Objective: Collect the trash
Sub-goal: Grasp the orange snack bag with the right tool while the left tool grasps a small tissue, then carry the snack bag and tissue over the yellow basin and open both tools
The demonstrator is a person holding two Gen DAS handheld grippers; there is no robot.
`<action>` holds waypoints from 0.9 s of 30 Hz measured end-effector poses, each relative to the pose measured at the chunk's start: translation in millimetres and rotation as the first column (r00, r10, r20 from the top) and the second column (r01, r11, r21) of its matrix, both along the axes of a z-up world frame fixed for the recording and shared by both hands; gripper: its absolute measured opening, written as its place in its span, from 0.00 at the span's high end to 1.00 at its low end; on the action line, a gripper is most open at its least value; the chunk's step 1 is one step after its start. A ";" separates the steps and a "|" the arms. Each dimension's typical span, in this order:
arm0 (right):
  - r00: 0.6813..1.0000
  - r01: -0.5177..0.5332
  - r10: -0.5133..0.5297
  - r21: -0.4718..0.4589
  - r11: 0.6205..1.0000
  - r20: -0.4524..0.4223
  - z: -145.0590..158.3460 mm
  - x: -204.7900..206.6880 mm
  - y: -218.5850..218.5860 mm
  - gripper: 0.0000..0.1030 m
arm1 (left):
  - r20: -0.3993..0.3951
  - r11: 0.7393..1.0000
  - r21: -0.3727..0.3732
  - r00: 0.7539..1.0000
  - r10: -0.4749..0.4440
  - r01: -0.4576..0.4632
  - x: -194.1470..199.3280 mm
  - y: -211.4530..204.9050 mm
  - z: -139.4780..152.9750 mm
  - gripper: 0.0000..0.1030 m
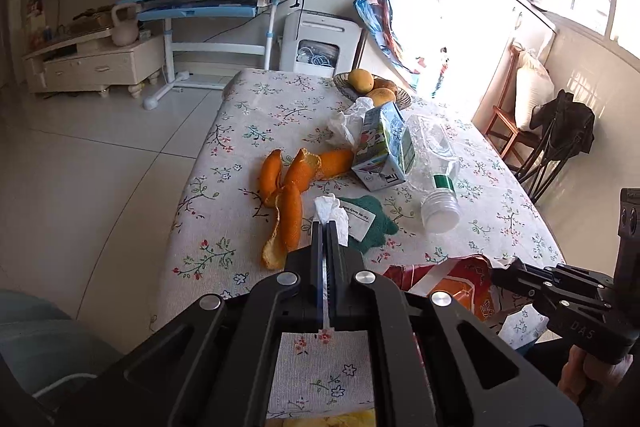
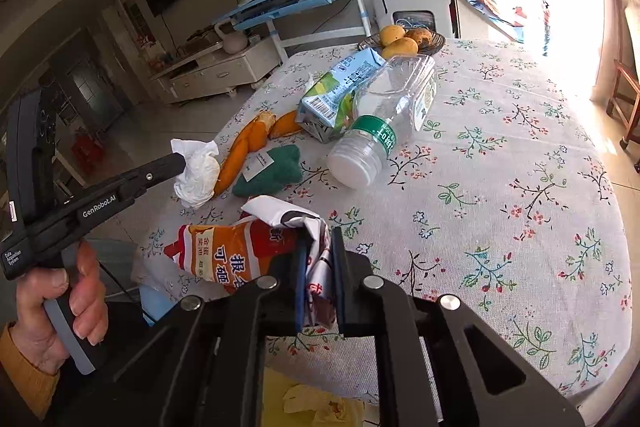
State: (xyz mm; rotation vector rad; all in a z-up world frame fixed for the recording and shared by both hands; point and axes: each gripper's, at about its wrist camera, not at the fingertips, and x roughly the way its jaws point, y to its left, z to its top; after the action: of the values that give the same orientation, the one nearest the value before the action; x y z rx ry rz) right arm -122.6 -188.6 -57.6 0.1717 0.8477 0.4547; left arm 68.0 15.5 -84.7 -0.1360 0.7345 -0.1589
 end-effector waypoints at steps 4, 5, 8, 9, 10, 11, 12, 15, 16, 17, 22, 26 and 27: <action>0.999 0.014 -0.014 0.008 1.000 0.030 8.2 -9.5 -2.8 0.89 | 0.025 1.000 -0.008 1.000 -0.003 0.003 -16.2 2.2 5.9 0.98; 0.999 0.017 -0.018 0.009 1.000 0.038 9.8 -11.7 -3.8 0.89 | 0.029 1.000 -0.007 1.000 -0.002 0.002 -20.1 2.0 6.6 0.98; 0.998 0.027 -0.027 0.016 1.000 0.058 15.2 -17.0 -6.7 0.89 | 0.042 1.000 0.007 0.999 -0.004 0.004 -30.9 0.3 9.0 0.98; 0.998 0.030 -0.031 0.020 0.999 0.063 16.6 -18.9 -7.7 0.89 | 0.047 1.000 0.011 0.999 -0.005 0.005 -34.6 0.0 9.3 0.98; 0.997 0.032 -0.034 0.026 0.999 0.069 18.0 -20.9 -9.0 0.89 | 0.051 1.000 0.016 0.999 -0.006 0.005 -38.0 0.2 9.6 0.98; 0.997 0.036 -0.038 0.033 0.999 0.072 18.9 -23.1 -10.5 0.89 | 0.056 1.000 0.022 0.998 -0.006 0.005 -41.0 -0.5 10.2 0.98; 0.996 0.038 -0.042 0.041 0.998 0.075 19.4 -25.8 -11.7 0.89 | 0.061 1.000 0.028 0.998 -0.006 0.004 -44.8 -0.3 10.9 0.98; 0.996 0.040 -0.045 0.055 0.998 0.081 19.6 -34.4 -13.0 0.89 | 0.073 0.999 0.046 0.997 -0.008 0.005 -51.6 -2.3 13.4 0.98; 0.996 0.039 -0.044 0.055 0.998 0.083 19.6 -37.1 -13.0 0.89 | 0.077 0.999 0.052 0.997 -0.010 0.006 -53.9 -3.4 13.8 0.98; 0.996 0.037 -0.042 0.055 0.998 0.085 20.2 -40.7 -13.3 0.89 | 0.080 0.998 0.059 0.997 -0.012 0.007 -56.2 -5.0 14.0 0.98; 0.995 0.024 -0.028 0.041 0.999 0.092 20.4 -57.3 -9.6 0.89 | 0.089 0.997 0.079 0.996 -0.023 0.016 -67.0 -9.8 14.7 0.98; 0.997 0.002 -0.003 0.020 1.000 0.075 15.8 -70.5 -5.1 0.89 | 0.093 0.996 0.087 0.995 -0.028 0.019 -74.9 -10.8 15.3 0.98; 0.998 -0.007 0.006 0.010 1.000 0.070 14.2 -74.2 -2.7 0.89 | 0.092 0.996 0.087 0.995 -0.028 0.020 -76.8 -10.5 15.0 0.98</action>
State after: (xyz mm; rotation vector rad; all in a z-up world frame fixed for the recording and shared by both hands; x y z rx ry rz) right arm -196.7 -191.3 -43.4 0.1618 0.7773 0.4689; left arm -8.8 5.0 -69.7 -0.0376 0.6488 -0.1555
